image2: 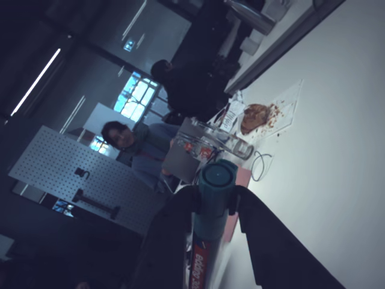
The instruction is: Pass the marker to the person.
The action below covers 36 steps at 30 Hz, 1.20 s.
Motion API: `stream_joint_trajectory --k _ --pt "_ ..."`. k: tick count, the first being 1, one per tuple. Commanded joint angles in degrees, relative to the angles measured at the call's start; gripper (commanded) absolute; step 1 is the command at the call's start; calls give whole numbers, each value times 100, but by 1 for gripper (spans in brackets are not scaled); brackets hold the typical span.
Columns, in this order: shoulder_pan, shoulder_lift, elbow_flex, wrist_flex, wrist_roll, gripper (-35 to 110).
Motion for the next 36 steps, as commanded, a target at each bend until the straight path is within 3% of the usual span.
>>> stream_joint_trajectory --k 1,12,25,36 --pt "-132 -264 -1099 70 -26 -5" --pt "-448 -1230 -1951 369 -290 -5" --pt "-703 -1397 -1687 -70 -1063 -5" --pt "-1547 -1107 -888 -431 -1600 -5"
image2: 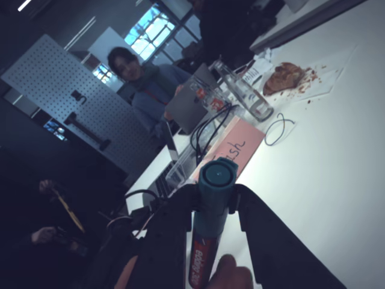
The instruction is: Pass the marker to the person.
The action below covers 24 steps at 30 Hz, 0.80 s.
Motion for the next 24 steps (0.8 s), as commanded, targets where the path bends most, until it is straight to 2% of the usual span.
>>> stream_joint_trajectory --k 1,10,24 --pt "-299 457 193 -229 -167 -5" --pt "-958 1046 1020 -545 -615 -5" --pt "-976 1784 2918 -1354 -1116 -5"
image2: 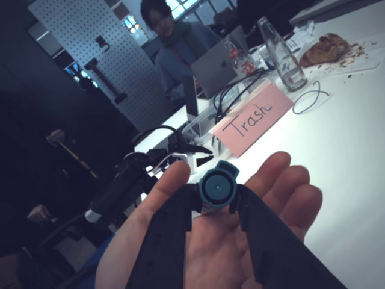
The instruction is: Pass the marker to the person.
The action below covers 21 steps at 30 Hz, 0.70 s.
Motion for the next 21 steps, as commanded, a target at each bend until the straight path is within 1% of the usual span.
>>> stream_joint_trajectory --k 1,8,14,17,18,21 --pt "-26 457 466 -308 -149 -5" --pt "9 747 1740 -1134 -439 -5" --pt "149 791 2268 -1705 -809 -4" --pt "255 747 2540 -2417 -738 3" --pt "281 747 2531 -2479 -668 5" --pt "352 791 2347 -2206 -712 6"
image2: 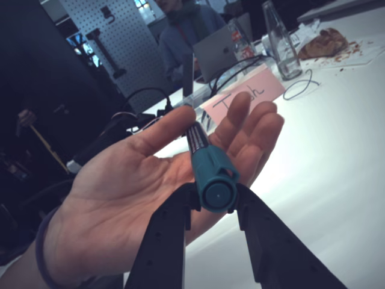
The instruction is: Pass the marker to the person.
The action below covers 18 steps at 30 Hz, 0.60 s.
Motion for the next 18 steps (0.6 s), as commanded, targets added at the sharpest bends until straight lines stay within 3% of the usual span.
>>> stream_joint_trajectory --k 1,13,18 --pt "176 299 -246 -18 -9 7" --pt "-35 316 -220 -1433 -571 30" --pt "9 483 -1055 -1081 -642 28"
